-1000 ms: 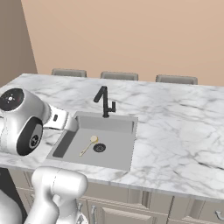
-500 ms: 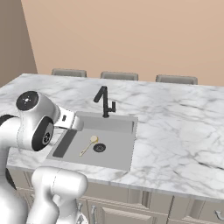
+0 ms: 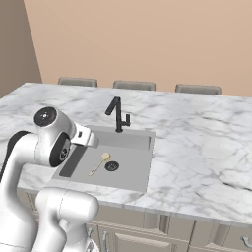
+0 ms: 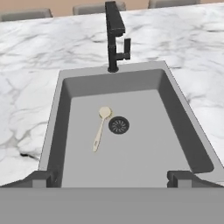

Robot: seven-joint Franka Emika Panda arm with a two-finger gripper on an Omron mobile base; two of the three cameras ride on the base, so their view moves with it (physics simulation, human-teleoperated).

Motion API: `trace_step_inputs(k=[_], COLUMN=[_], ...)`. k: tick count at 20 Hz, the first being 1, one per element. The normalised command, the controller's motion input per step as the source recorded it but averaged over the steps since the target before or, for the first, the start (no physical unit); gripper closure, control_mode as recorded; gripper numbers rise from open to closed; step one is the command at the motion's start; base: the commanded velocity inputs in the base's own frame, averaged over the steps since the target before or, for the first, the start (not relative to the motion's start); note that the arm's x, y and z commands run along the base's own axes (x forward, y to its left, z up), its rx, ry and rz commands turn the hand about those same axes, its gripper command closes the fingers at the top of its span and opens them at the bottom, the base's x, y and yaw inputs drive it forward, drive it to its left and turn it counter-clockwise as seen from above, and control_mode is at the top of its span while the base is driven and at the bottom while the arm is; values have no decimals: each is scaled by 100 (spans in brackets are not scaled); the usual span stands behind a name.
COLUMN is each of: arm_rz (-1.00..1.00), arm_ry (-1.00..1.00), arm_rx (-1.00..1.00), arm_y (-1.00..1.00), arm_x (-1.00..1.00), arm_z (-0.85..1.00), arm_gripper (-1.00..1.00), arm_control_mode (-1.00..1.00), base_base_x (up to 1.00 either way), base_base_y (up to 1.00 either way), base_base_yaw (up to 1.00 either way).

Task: Pick up the bar soap and dish brush from the sink, and place them back in the cabinet, and close the cabinet doors.

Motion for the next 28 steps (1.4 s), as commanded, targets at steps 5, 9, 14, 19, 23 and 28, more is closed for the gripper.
trace_step_inputs(k=[5, 9, 14, 19, 23, 28], arm_rz=[0, 0, 0, 0, 0, 0], arm_ry=[6, 5, 6, 7, 1, 3], arm_rx=[0, 1, 1, 0, 0, 0], arm_y=[5, 1, 1, 7, 5, 6], arm_x=[36, 32, 30, 35, 31, 30], arm_z=[-31, -30, -30, -33, -28, -31], arm_gripper=[-100, -100, -100, -100, -100, -100], arm_control_mode=[-100, -100, -100, -100, -100, -100], base_base_x=[0, 0, 0, 0, 0, 0], base_base_y=[0, 0, 0, 0, 0, 0], base_base_yaw=[0, 0, 0, 0, 0, 0])
